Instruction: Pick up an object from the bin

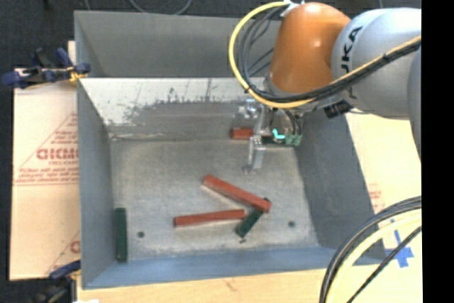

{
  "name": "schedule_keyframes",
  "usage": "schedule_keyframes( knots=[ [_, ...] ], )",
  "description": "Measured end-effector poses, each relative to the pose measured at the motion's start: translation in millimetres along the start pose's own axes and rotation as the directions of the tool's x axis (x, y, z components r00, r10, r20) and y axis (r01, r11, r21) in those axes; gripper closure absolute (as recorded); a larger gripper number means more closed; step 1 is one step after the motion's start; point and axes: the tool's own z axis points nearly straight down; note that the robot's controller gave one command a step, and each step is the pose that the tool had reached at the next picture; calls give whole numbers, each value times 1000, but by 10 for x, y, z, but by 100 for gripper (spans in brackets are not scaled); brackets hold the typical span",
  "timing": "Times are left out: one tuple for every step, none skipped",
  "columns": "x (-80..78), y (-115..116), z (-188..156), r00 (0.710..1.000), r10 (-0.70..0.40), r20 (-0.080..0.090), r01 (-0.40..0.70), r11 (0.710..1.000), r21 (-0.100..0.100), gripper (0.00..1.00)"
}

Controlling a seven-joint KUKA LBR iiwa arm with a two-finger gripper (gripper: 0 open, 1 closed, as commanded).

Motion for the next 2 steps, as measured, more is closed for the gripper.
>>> schedule_keyframes(
  knots=[
    [374, -381, 1007, 993, 122, 0, -122, 993, -4, 0],
    [722, 57, 997, 999, -32, 14, 32, 999, 0, 0]
  ],
)
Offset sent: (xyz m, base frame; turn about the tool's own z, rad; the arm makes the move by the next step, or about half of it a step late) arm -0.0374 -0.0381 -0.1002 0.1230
